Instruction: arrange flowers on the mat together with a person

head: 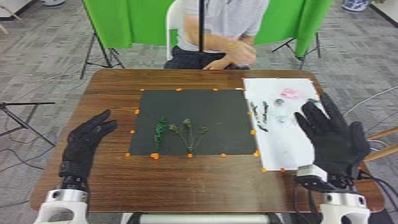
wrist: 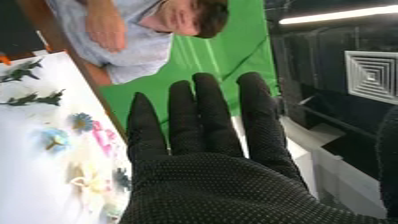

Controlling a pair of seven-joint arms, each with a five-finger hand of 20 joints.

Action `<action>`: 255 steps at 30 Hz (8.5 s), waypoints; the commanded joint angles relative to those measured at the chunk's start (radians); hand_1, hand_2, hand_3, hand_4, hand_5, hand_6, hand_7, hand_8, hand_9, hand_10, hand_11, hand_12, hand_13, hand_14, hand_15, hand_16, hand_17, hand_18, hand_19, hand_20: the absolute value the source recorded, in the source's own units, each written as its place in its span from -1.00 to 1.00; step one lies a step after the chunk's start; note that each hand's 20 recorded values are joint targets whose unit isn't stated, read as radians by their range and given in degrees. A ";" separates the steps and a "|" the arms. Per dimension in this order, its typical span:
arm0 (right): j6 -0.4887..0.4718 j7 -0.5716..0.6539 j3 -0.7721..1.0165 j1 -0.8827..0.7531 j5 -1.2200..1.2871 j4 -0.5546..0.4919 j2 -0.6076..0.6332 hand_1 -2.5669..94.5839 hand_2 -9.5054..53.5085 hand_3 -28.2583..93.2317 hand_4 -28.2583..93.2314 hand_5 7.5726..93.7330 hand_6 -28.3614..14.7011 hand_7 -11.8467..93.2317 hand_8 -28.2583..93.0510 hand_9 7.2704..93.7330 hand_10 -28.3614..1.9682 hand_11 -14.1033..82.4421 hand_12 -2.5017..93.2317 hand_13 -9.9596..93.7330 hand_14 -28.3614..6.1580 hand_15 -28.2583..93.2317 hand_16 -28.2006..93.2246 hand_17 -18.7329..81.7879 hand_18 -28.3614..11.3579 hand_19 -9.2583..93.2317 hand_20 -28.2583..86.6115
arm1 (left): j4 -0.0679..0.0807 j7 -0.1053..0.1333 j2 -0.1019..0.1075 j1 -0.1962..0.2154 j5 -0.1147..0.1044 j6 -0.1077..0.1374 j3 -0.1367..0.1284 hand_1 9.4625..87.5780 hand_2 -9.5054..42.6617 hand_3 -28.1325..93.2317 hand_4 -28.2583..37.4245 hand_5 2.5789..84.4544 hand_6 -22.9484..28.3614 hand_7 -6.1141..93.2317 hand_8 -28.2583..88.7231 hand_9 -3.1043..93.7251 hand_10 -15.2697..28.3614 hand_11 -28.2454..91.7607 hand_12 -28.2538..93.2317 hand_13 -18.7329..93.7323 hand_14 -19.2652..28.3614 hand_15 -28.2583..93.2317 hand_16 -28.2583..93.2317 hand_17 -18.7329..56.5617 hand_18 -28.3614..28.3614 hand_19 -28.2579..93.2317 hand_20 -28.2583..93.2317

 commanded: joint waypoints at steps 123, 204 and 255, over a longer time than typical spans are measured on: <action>-0.025 1.158 -0.588 0.795 -1.509 0.307 0.383 0.42 -1.00 0.35 -0.89 0.78 0.37 -0.43 -0.39 1.00 0.33 -0.50 -0.21 1.00 0.62 0.28 -0.13 0.60 -0.26 0.79 -0.09 | -0.004 -0.017 0.018 0.056 -0.045 0.056 -0.062 -0.50 -0.82 0.61 -0.82 0.05 0.11 -0.74 -0.61 0.04 0.36 -0.26 -0.36 0.01 0.54 -0.36 -0.51 -0.25 0.40 -0.47 -0.21; -0.354 0.869 -1.221 1.442 -1.383 0.605 -0.159 0.02 -1.00 0.56 -0.91 0.32 0.50 -0.46 -0.72 0.82 0.23 -0.40 -0.35 1.00 0.60 0.13 -0.04 0.55 -0.25 0.75 -0.13 | 0.050 0.085 0.044 0.028 -0.151 0.152 -0.030 -0.54 -1.00 0.53 -1.00 0.02 0.15 -0.76 -0.61 0.06 0.36 -0.25 -0.36 0.03 0.54 -0.35 -0.52 -0.24 0.44 -0.47 -0.21; 0.098 0.082 -0.025 0.049 -0.165 0.032 -0.036 -0.84 -0.61 0.73 -0.84 -0.37 0.30 -0.63 -0.66 -0.38 -0.06 -0.66 -0.75 -0.34 -0.08 -0.46 -0.32 -0.34 -0.29 -0.77 -0.12 | 0.011 0.034 -0.007 0.067 -0.042 0.057 -0.027 -0.57 -1.00 0.57 -1.00 0.05 0.14 -0.75 -0.61 0.07 0.36 -0.26 -0.36 0.03 0.53 -0.35 -0.53 -0.22 0.41 -0.49 -0.21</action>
